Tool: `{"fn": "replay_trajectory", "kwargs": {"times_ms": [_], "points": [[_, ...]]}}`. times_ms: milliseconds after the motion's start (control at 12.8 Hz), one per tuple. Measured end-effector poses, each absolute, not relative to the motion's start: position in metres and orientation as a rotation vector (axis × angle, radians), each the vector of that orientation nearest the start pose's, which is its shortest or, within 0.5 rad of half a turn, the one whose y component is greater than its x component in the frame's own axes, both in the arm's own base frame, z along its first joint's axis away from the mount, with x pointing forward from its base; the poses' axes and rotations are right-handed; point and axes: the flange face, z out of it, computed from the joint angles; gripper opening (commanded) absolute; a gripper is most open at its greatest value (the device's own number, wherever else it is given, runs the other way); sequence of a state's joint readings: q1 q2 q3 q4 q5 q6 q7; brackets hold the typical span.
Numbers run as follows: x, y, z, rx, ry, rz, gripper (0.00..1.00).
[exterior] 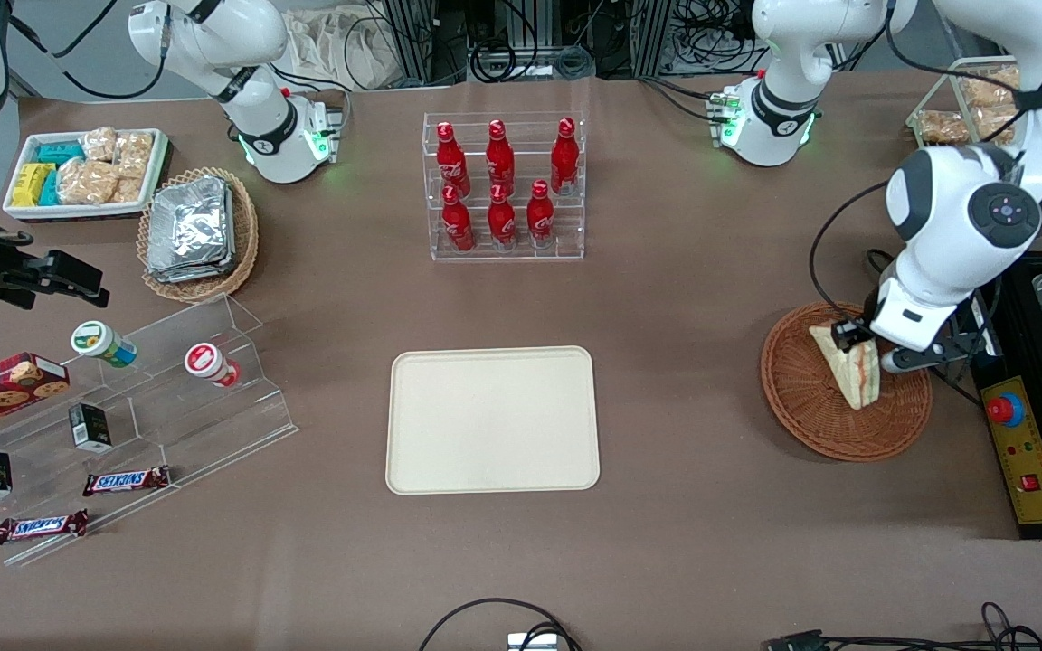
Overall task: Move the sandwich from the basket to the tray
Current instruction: 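Lift the sandwich out of the basket with the left gripper, then carry the sandwich over the white tray with the left gripper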
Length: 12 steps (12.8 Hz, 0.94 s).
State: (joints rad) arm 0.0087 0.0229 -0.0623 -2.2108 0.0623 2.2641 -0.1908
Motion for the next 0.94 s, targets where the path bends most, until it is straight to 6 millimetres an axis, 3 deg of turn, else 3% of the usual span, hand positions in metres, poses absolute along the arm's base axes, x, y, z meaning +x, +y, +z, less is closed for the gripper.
{"fn": "replay_trajectory", "kwargs": {"times_ms": [234, 468, 935], "points": [[0.547, -0.069, 0.417, -3.095, 0.061, -0.075, 0.33], [0.552, -0.123, 0.451, -3.1, 0.114, -0.093, 0.33], [0.579, -0.21, 0.487, -3.158, 0.042, -0.092, 0.34]]}}
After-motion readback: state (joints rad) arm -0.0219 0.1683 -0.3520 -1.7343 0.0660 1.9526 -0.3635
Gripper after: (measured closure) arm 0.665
